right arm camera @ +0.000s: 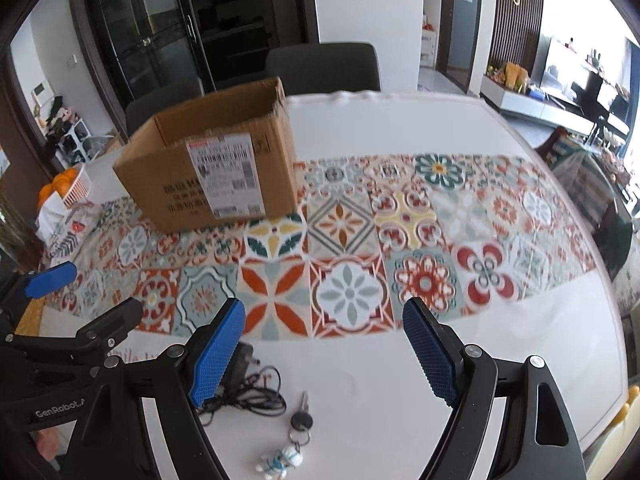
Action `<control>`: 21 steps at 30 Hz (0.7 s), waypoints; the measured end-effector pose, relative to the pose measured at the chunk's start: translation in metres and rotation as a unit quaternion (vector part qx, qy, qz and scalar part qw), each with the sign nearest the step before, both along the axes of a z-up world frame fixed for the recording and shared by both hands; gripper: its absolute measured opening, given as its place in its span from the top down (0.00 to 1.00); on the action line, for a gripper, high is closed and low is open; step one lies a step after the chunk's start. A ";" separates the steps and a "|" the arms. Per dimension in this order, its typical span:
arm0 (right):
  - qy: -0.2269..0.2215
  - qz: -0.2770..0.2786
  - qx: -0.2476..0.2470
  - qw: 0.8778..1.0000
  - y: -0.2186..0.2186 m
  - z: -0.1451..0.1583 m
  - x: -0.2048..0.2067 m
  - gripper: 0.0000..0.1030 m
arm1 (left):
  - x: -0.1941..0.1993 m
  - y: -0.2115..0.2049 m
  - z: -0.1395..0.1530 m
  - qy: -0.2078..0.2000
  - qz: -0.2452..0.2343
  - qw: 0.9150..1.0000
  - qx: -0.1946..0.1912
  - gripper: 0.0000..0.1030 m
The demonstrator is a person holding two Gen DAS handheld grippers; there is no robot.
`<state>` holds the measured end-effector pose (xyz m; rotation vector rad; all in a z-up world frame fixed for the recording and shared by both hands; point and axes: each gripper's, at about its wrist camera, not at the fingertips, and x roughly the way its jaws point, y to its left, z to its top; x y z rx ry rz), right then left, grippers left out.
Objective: Organize rigid objects
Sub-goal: 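Move both tools back to the table toward the black charger and keychain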
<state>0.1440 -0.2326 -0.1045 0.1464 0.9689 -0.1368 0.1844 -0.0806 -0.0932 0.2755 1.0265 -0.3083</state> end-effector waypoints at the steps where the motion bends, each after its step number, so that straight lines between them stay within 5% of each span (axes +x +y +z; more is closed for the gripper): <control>1: 0.005 -0.003 -0.001 1.000 0.000 -0.004 -0.003 0.21 | -0.001 -0.001 -0.003 0.004 -0.002 1.000 0.001 0.07; 21: 0.067 -0.055 0.022 0.996 -0.008 -0.060 -0.034 0.21 | -0.007 -0.021 -0.075 0.104 -0.059 0.993 0.008 0.11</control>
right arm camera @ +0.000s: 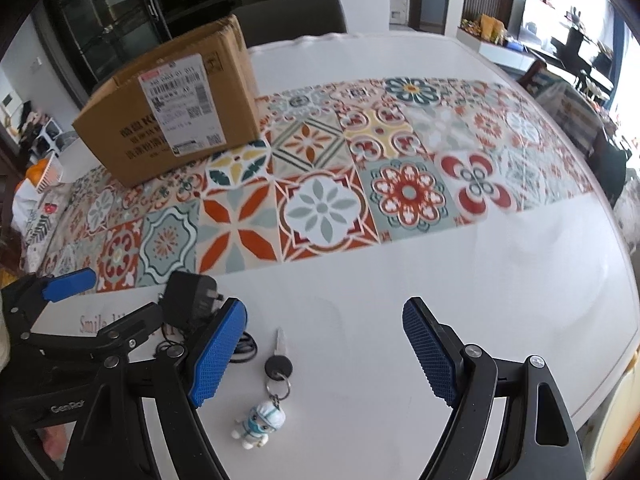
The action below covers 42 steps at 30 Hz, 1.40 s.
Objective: Organize rigid objects
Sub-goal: 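Move both tools back to the table toward the black charger and keychain, then grasp the black charger with the left tool while the right tool grasps the keychain figure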
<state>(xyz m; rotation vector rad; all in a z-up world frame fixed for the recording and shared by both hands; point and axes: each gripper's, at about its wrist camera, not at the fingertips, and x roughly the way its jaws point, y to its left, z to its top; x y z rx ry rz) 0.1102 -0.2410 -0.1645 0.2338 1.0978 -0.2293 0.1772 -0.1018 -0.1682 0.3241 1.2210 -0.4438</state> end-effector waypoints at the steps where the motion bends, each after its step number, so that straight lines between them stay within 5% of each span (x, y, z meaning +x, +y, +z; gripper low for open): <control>1: 0.002 -0.002 0.000 1.000 0.000 -0.003 -0.001 0.21 | 0.001 -0.001 -0.005 0.005 -0.004 1.000 -0.001 0.12; 22: 0.035 -0.027 0.004 0.999 -0.008 -0.039 0.005 0.21 | 0.020 -0.022 -0.056 0.047 -0.012 0.999 -0.004 0.32; 42: 0.029 -0.019 0.003 0.999 -0.003 -0.033 0.002 0.21 | 0.015 -0.013 -0.049 0.043 -0.001 0.999 -0.033 0.53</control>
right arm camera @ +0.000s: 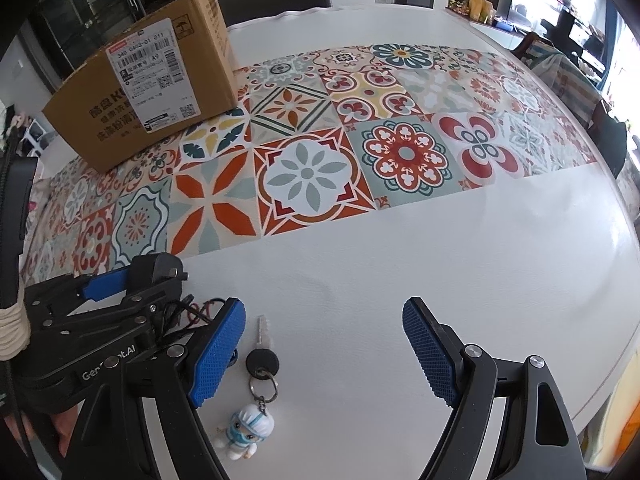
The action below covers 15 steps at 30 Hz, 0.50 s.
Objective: Organize rigid objects
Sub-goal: 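Grasp the black charger with the left tool while the right tool grasps the keychain figure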
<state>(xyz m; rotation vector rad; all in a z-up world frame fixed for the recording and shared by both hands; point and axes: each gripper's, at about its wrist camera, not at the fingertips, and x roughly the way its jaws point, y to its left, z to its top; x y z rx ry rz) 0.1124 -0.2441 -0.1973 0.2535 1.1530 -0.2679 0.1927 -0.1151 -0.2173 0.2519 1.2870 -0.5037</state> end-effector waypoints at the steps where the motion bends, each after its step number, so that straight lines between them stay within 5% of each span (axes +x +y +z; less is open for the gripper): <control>1: -0.001 0.002 0.000 1.000 0.001 0.001 -0.001 0.21 | -0.001 0.002 0.001 0.000 0.001 1.000 -0.001 0.53; 15: 0.007 0.029 0.044 0.999 0.030 0.011 -0.029 0.21 | -0.041 0.051 0.037 -0.030 0.054 0.998 -0.024 0.53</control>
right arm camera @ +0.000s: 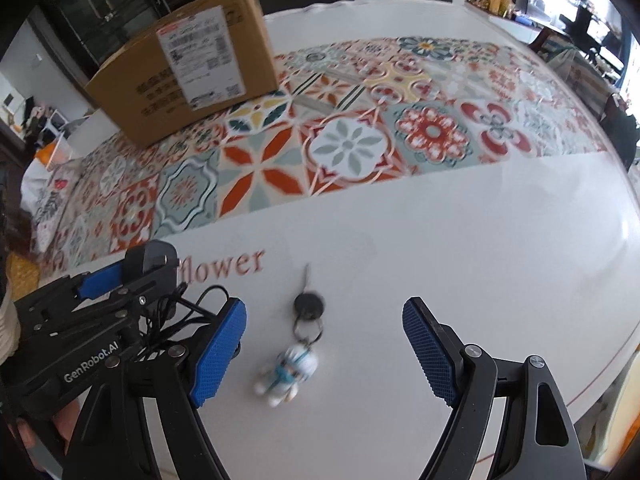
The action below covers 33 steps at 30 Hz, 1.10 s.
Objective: Organize rigid objects
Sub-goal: 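Grasp the black charger with the left tool while the right tool grasps the keychain figure, then carry the black charger and keychain figure with both tools over the box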
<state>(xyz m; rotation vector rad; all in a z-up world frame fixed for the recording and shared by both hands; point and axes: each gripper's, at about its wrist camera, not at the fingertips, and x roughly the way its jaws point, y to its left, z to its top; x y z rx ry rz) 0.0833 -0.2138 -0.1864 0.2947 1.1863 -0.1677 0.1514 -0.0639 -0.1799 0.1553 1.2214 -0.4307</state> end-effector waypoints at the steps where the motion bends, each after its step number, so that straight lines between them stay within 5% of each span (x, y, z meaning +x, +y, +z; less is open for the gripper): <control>1: 0.003 0.003 0.003 1.000 0.003 -0.002 -0.001 0.21 | -0.002 0.002 0.000 0.000 0.002 1.000 0.001 0.53; 18: 0.049 0.017 0.050 0.997 0.026 -0.040 -0.007 0.49 | -0.012 0.026 -0.014 -0.004 0.019 1.000 0.022 0.53; 23: 0.055 0.017 0.059 0.997 0.026 -0.047 -0.008 0.70 | -0.013 0.027 -0.018 0.003 0.019 1.000 0.022 0.53; 33: 0.034 0.036 0.046 0.998 0.031 -0.033 -0.005 0.70 | -0.012 0.027 -0.012 -0.002 0.022 1.000 0.017 0.53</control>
